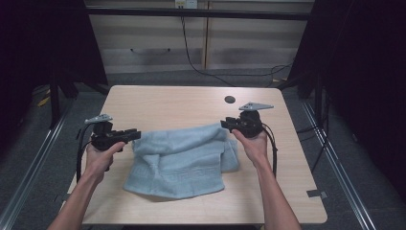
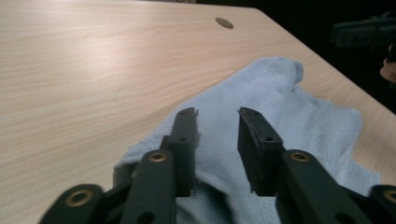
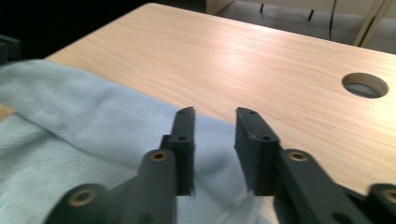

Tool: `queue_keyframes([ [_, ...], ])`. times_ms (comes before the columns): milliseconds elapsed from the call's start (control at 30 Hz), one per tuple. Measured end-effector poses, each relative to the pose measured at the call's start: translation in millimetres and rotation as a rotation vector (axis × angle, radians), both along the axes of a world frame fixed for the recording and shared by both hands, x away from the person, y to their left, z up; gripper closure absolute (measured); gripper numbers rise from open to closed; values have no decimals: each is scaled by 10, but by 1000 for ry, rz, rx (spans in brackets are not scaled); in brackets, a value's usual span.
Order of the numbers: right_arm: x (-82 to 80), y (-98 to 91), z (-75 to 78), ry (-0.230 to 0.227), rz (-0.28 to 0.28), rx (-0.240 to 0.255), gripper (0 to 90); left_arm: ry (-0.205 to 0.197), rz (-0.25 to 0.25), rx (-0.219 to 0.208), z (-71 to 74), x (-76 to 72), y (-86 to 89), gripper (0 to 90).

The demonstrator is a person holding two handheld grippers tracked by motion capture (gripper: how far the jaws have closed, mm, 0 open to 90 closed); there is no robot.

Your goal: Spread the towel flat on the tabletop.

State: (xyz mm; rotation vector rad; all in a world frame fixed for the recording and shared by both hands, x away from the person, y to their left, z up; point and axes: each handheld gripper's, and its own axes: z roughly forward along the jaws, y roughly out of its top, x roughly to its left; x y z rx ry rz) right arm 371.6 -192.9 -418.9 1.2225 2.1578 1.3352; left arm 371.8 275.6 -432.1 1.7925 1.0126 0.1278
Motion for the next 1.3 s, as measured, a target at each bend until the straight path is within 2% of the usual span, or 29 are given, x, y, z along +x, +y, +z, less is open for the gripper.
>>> queue_keyframes([
  [33,-139,14,45,-11,49,4,644,-5,7,6,14,-36,44,574],
  [67,-139,14,45,-11,49,4,644,-13,13,12,16,-82,77,574],
  [100,-306,30,54,-11,89,5,650,-9,3,26,5,-127,103,573],
  [133,-306,30,54,-11,89,5,650,-3,-2,45,-16,-184,116,573],
  [167,-487,48,12,-5,134,14,666,-5,-11,61,-50,-256,121,574],
  [200,-487,48,12,-5,134,14,666,5,-36,68,-89,-331,134,574],
  [300,-821,74,-195,37,196,6,703,11,-81,117,-258,-603,155,601],
  [333,-821,74,-195,37,196,6,703,11,-81,117,-258,-603,155,605],
  [400,-949,87,-304,61,207,-24,714,19,-93,127,-324,-670,167,608],
  [433,-1046,97,-404,87,224,-12,724,43,-98,130,-412,-698,169,602],
  [467,-1046,97,-404,87,224,-12,724,43,-98,130,-412,-698,169,598],
  [500,-1118,129,-498,105,236,-36,720,53,-96,146,-507,-715,172,587],
  [533,-1118,129,-498,105,236,-36,720,53,-96,146,-507,-715,172,567],
  [567,-1154,172,-604,124,243,-84,690,64,-95,130,-553,-720,176,557],
  [600,-1154,172,-604,124,243,-84,690,67,-79,124,-592,-728,176,557],
  [633,-1163,204,-702,150,252,-100,666,71,-71,136,-623,-729,173,537],
  [733,-1148,249,-801,153,245,-117,610,77,-83,165,-652,-721,148,521],
  [767,-1148,249,-801,153,245,-117,610,78,-89,159,-660,-720,131,521],
  [800,-1149,294,-828,146,259,-150,595,72,-94,172,-669,-719,111,521],
  [867,-1158,309,-831,134,260,-164,590,79,-100,192,-703,-709,74,523],
  [933,-1170,324,-839,114,264,-176,595,63,-109,220,-715,-717,44,553],
  [967,-1201,337,-844,92,266,-202,633,61,-123,227,-710,-727,39,688],
  [1000,-1222,348,-842,74,267,-225,669,49,-138,227,-711,-744,37,744],
  [1067,-1247,348,-833,83,283,-219,805,44,-147,224,-698,-762,34,821],
  [1100,-1247,348,-833,83,283,-219,805,42,-149,224,-690,-772,34,821],
  [1133,-1274,337,-833,94,288,-204,862,41,-154,220,-685,-778,38,840],
  [1200,-1286,326,-828,105,288,-196,868,42,-153,210,-665,-799,47,842],
  [1233,-1307,298,-809,115,298,-165,874,40,-153,202,-648,-813,58,844],
  [1300,-1322,281,-782,111,299,-144,875,29,-152,183,-602,-853,80,844],
])
